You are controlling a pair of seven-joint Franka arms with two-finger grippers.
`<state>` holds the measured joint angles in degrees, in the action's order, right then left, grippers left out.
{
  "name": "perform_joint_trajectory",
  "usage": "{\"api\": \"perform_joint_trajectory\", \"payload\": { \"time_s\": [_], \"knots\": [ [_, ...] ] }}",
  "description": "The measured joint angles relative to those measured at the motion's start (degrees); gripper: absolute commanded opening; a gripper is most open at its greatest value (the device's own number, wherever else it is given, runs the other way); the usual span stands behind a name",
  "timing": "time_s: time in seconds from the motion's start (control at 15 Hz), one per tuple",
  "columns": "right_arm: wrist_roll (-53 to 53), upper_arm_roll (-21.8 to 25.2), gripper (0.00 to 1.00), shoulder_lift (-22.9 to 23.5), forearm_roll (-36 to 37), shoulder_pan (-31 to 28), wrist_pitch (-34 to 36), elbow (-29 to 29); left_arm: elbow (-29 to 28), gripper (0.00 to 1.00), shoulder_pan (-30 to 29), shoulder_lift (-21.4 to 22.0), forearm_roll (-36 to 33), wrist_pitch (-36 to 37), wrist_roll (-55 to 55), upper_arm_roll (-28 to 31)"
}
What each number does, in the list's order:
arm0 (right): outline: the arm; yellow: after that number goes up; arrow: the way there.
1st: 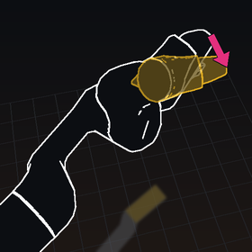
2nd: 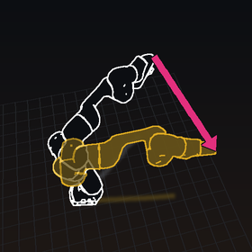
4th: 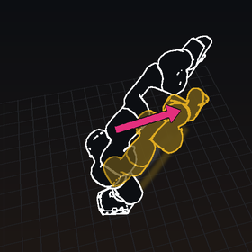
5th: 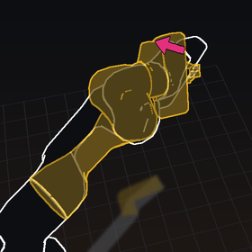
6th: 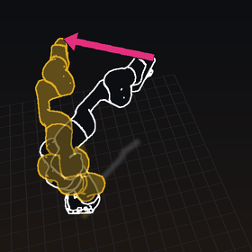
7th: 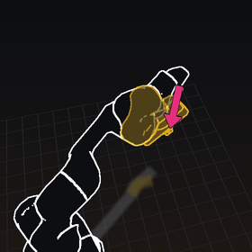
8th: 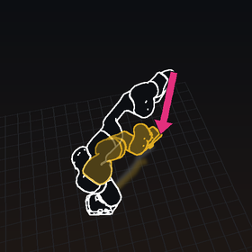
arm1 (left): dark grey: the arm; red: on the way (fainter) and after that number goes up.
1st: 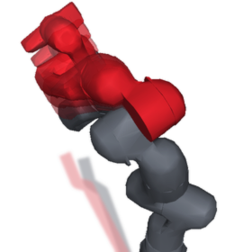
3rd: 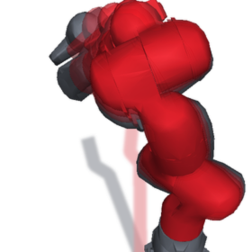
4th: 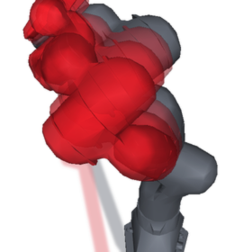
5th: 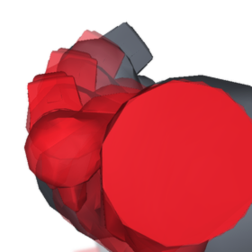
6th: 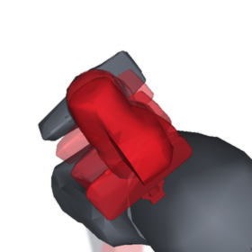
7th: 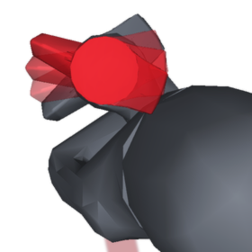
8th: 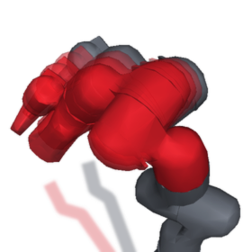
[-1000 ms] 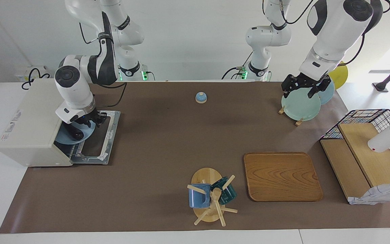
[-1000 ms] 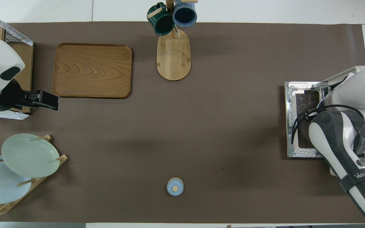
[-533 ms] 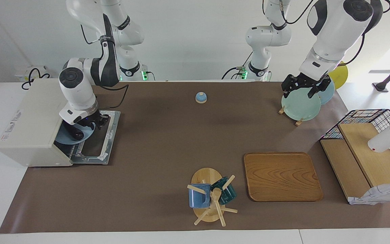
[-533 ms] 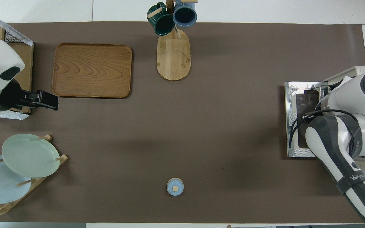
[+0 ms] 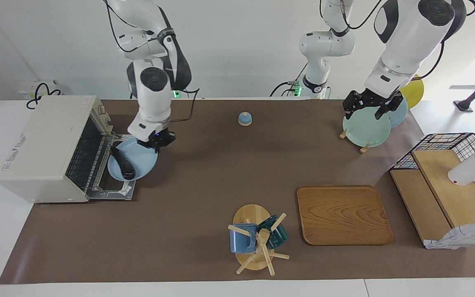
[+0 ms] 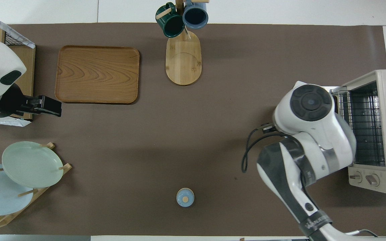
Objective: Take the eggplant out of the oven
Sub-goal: 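Pull the plate out of the oven toward the table center, then lower the plate onto the table and open the right gripper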
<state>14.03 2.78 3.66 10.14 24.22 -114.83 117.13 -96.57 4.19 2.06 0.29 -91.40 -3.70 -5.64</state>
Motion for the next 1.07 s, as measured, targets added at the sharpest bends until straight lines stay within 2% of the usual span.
{"api": "perform_joint_trajectory", "payload": {
  "time_s": [0.2,0.33,0.47,0.6,0.8,0.87,0.93,1.07],
  "knots": [
    [13.9,-0.2,0.0,8.1,-1.8,9.6,4.5,-10.5,0.0,1.0,0.0,0.0,0.0,0.0,0.0,0.0],
    [23.0,-0.3,0.0,16.5,-2.6,14.4,6.1,-20.2,0.0,1.0,0.0,0.0,0.0,0.0,0.0,0.0],
    [29.6,-1.0,0.0,23.7,-3.9,17.4,6.3,-27.3,0.0,1.0,0.0,0.0,0.0,0.0,0.0,0.0],
    [34.5,-1.8,0.0,28.1,-4.4,20.5,5.8,-30.5,0.0,1.0,0.0,0.0,0.0,0.0,0.0,0.0],
    [40.2,-2.0,0.0,30.1,-4.5,24.2,3.0,-31.3,0.0,1.0,0.0,0.0,0.0,0.0,0.0,0.0],
    [40.7,-2.0,0.05,30.0,-4.5,24.4,3.0,-31.4,0.0,1.0,0.0,0.0,0.0,0.0,0.0,0.0],
    [40.7,-2.0,0.21,30.0,-4.5,24.0,3.0,-31.6,0.0,1.0,0.0,0.0,0.0,0.0,0.0,0.0],
    [40.7,-2.0,0.44,30.0,-4.5,23.2,2.6,-32.0,0.0,1.0,0.0,0.0,0.0,0.0,0.0,0.0]
  ]
}}
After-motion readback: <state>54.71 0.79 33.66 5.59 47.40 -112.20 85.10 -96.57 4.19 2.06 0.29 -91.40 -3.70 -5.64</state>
